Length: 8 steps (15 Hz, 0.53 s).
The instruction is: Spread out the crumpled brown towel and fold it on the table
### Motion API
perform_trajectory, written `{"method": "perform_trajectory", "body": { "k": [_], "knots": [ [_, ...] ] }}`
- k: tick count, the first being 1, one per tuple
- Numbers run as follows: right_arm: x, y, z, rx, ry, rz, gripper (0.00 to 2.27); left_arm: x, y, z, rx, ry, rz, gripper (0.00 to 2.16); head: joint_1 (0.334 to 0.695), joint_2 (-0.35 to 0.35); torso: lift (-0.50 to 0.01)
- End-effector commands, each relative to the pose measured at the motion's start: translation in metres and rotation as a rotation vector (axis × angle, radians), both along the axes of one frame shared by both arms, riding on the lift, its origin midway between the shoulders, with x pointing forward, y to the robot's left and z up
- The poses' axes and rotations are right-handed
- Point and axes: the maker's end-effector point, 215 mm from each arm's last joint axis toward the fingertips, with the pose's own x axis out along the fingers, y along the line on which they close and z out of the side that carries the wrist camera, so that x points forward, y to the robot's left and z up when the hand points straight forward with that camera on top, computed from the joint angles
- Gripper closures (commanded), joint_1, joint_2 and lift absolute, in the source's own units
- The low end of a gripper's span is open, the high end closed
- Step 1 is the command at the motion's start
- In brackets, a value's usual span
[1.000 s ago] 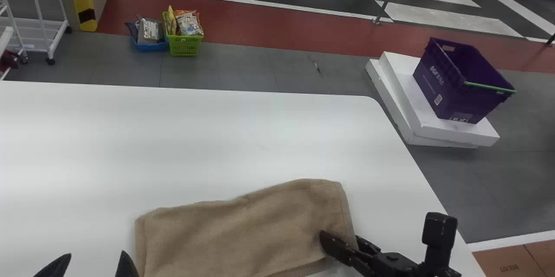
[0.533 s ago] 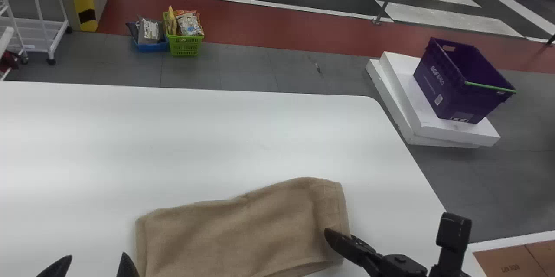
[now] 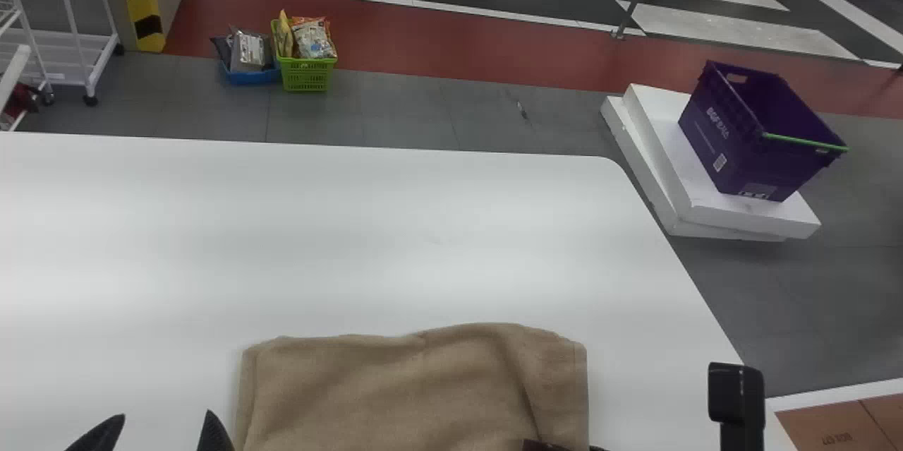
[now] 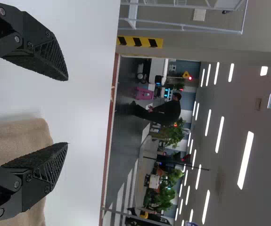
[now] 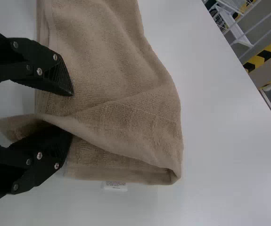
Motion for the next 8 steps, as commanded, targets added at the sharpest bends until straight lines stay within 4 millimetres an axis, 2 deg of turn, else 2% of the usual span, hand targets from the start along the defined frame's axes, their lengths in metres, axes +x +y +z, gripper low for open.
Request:
{"method": "perform_trajectory", "body": {
  "k": [1,4,6,8],
  "knots": [
    [-0.002,-0.004,0.006,-0.002,0.01,-0.02,0.05,-0.002,-0.001,0.0,0.0,0.001,-0.002,0.41,0.695,-0.308,-0.127],
    [-0.034,-0.001,0.006,0.03,0.134,-0.016,0.08,-0.002,0.0,0.001,-0.001,-0.002,-0.001,0.41,0.695,-0.33,-0.127],
    [-0.026,-0.006,0.025,0.032,0.098,-0.023,0.09,-0.003,-0.001,0.002,-0.003,-0.004,-0.002,0.41,0.695,-0.335,-0.127],
    [-0.02,-0.011,0.035,0.006,0.072,-0.033,0.09,-0.002,-0.002,0.006,-0.007,-0.014,-0.002,0.41,0.695,-0.342,-0.127]
  ]
}}
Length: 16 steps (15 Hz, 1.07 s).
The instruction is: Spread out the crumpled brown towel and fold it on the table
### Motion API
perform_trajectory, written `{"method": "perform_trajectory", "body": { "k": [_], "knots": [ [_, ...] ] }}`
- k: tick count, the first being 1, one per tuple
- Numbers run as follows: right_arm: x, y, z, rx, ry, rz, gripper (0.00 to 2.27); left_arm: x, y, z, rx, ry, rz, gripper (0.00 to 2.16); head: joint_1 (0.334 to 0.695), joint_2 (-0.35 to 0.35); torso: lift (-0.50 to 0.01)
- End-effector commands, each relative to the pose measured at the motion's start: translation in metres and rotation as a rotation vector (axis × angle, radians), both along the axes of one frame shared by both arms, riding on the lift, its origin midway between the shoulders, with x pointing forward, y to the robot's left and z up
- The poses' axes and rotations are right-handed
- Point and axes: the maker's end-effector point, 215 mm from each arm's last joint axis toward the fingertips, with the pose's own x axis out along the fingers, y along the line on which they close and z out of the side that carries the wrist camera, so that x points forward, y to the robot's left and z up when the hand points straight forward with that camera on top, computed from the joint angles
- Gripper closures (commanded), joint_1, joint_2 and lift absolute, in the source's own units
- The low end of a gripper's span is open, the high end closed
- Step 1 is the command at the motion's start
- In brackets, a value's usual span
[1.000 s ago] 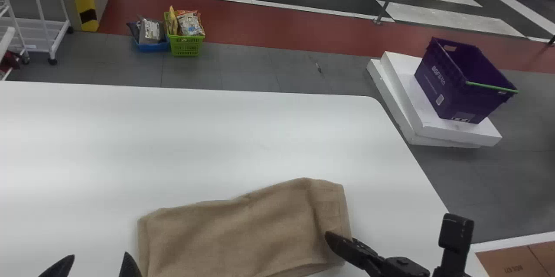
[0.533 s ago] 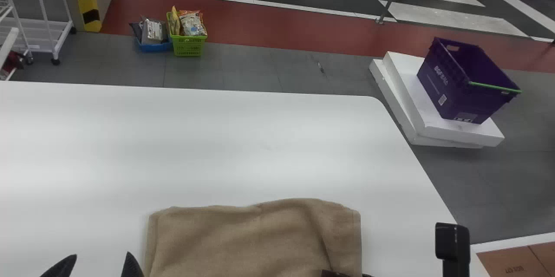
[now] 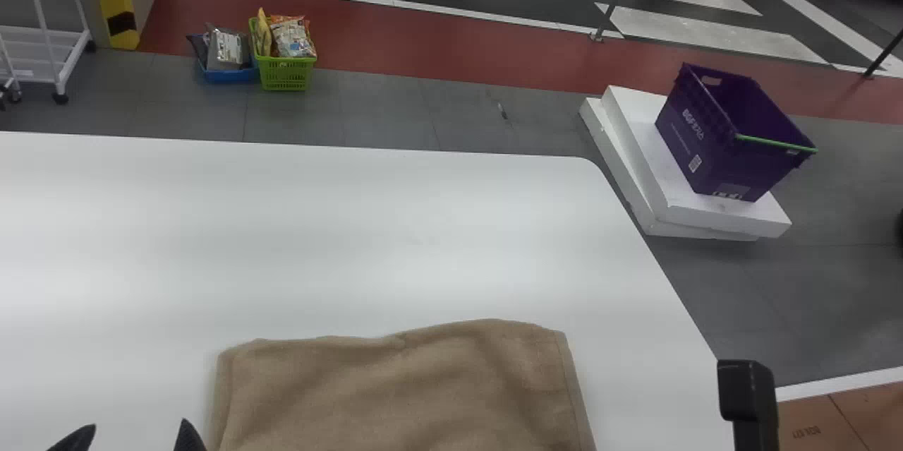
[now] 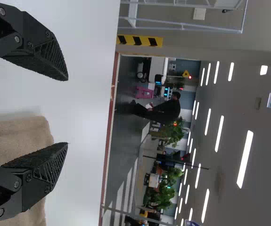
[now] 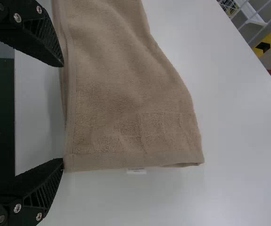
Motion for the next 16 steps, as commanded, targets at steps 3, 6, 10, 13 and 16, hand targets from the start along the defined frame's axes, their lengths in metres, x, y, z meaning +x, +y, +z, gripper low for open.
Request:
{"method": "perform_trajectory", "body": {
  "k": [3,6,10,13,16],
  "knots": [
    [0.038,-0.018,0.032,-0.037,-0.1,-0.044,0.09,0.003,0.007,0.015,-0.012,-0.049,0.013,0.41,0.695,-0.35,-0.127],
    [0.044,-0.028,0.032,-0.062,-0.101,-0.071,0.1,0.011,0.024,0.027,-0.003,-0.085,0.041,0.41,0.695,-0.346,-0.127],
    [0.051,-0.037,0.035,-0.078,-0.111,-0.093,0.09,0.021,0.042,0.031,0.013,-0.102,0.061,0.41,0.695,-0.317,-0.127],
    [0.062,-0.045,0.038,-0.078,-0.125,-0.117,0.1,0.031,0.06,0.033,0.02,-0.111,0.082,0.41,0.695,-0.297,-0.127],
    [0.073,-0.052,0.029,-0.06,-0.113,-0.145,0.12,0.032,0.067,0.032,0.022,-0.109,0.092,0.41,0.695,-0.276,-0.127]
  ]
}}
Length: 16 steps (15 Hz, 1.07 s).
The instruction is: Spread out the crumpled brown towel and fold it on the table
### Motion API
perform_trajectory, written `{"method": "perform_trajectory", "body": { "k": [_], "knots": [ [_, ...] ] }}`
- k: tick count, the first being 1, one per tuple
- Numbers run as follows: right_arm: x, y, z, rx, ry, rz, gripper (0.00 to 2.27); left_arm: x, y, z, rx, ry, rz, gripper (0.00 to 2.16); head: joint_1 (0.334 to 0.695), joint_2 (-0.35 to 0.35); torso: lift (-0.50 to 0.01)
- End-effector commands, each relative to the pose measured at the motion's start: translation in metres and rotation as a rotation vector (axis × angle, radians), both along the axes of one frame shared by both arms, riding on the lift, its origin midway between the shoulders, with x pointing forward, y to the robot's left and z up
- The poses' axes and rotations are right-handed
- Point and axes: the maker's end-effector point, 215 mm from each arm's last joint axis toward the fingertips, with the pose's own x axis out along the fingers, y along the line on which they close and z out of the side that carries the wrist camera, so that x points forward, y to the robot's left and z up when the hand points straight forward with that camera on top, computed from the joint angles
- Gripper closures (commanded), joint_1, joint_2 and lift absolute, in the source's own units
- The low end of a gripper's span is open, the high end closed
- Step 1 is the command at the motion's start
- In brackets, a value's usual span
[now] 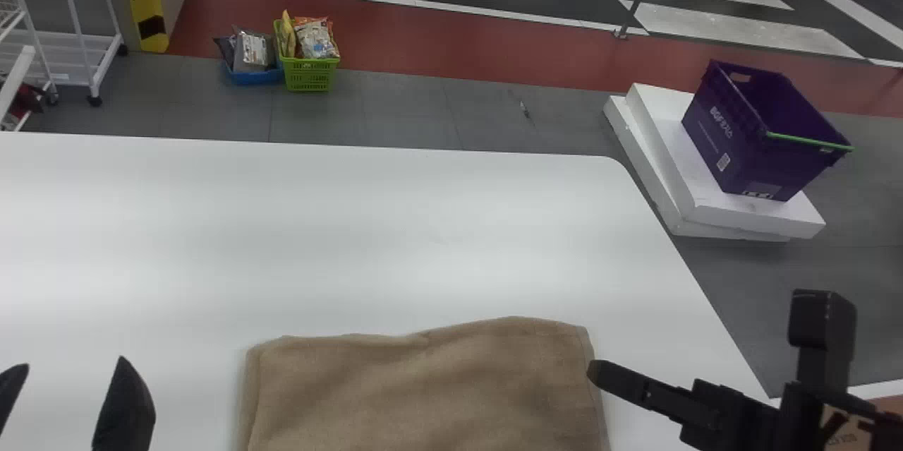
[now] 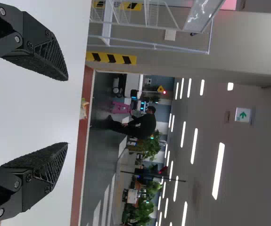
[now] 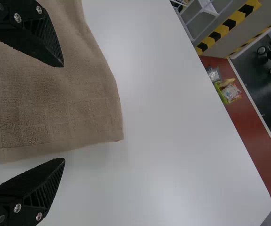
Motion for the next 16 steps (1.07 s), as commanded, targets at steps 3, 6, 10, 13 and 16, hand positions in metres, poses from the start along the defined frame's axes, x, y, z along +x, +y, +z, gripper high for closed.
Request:
{"method": "perform_trajectory", "body": {
  "k": [3,6,10,13,16],
  "knots": [
    [0.01,-0.002,-0.01,0.023,0.016,-0.021,0.19,0.0,0.001,-0.004,0.004,0.009,-0.001,0.41,0.695,-0.268,-0.127],
    [0.021,0.003,-0.019,0.042,0.032,-0.022,0.19,0.0,0.001,-0.004,0.003,0.011,-0.001,0.41,0.695,-0.268,-0.127],
    [0.026,0.024,-0.039,0.047,0.08,0.013,0.19,0.0,0.002,-0.008,0.004,0.016,0.001,0.41,0.695,-0.24,-0.127],
    [0.026,0.03,-0.044,0.043,0.094,0.024,0.19,0.002,0.002,-0.009,0.007,0.017,0.001,0.41,0.695,-0.219,-0.127],
    [0.031,0.034,-0.061,0.07,0.129,0.022,0.19,0.002,0.002,-0.009,0.008,0.015,0.0,0.41,0.695,-0.208,-0.127]
  ]
}}
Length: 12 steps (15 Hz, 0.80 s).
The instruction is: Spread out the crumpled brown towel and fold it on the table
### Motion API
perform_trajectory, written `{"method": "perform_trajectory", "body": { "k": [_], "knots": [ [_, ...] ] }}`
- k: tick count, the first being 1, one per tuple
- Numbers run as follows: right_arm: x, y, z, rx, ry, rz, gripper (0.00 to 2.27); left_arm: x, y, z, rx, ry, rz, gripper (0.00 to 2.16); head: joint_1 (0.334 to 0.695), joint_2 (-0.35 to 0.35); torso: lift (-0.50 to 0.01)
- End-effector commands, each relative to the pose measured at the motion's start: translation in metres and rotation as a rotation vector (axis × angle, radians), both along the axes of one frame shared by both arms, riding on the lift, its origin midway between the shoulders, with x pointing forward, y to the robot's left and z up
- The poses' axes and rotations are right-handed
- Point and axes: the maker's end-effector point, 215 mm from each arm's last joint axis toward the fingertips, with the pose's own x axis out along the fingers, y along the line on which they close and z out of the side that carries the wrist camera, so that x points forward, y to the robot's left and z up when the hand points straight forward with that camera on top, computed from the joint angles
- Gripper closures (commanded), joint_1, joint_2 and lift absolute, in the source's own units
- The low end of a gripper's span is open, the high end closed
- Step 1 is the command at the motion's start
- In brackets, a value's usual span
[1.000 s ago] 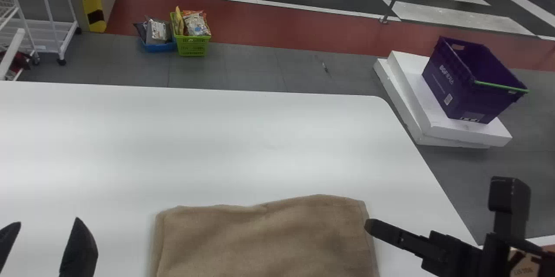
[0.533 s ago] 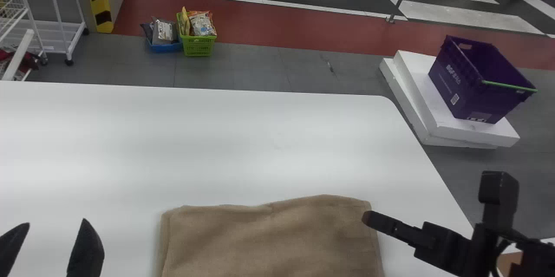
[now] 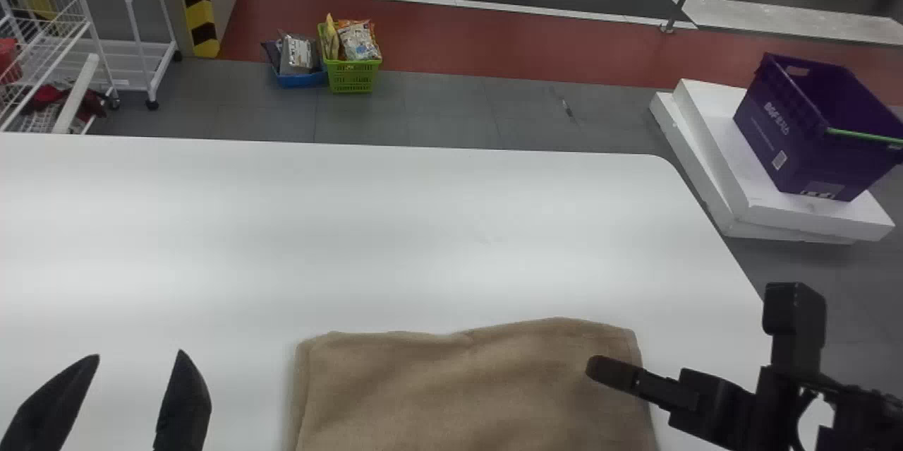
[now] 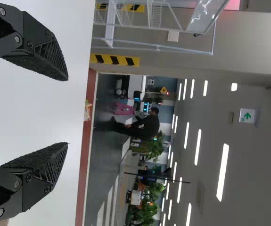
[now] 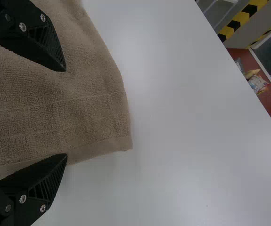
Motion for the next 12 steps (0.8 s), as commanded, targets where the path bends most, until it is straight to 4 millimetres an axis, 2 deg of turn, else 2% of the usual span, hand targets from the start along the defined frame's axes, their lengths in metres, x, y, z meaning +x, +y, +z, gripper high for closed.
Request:
{"method": "perform_trajectory", "body": {
  "k": [1,4,7,11,12],
  "knots": [
    [0.002,0.008,-0.013,0.028,0.031,0.007,0.21,0.001,0.001,-0.001,0.002,-0.001,0.001,0.41,0.695,-0.205,-0.127],
    [0.007,0.018,-0.012,0.034,0.027,0.027,0.35,0.001,0.001,-0.002,0.0,0.001,0.003,0.41,0.695,-0.187,-0.127],
    [0.014,0.025,-0.007,0.038,0.012,0.043,0.64,0.0,0.003,-0.004,0.003,0.004,0.006,0.41,0.695,-0.171,-0.127],
    [0.016,0.029,-0.003,0.066,-0.001,0.052,1.29,0.001,0.005,-0.003,0.002,0.0,0.011,0.41,0.695,-0.15,-0.127],
    [0.016,0.028,-0.002,0.077,-0.004,0.048,1.36,0.001,0.005,-0.002,0.001,0.0,0.012,0.41,0.695,-0.146,-0.127]
  ]
}}
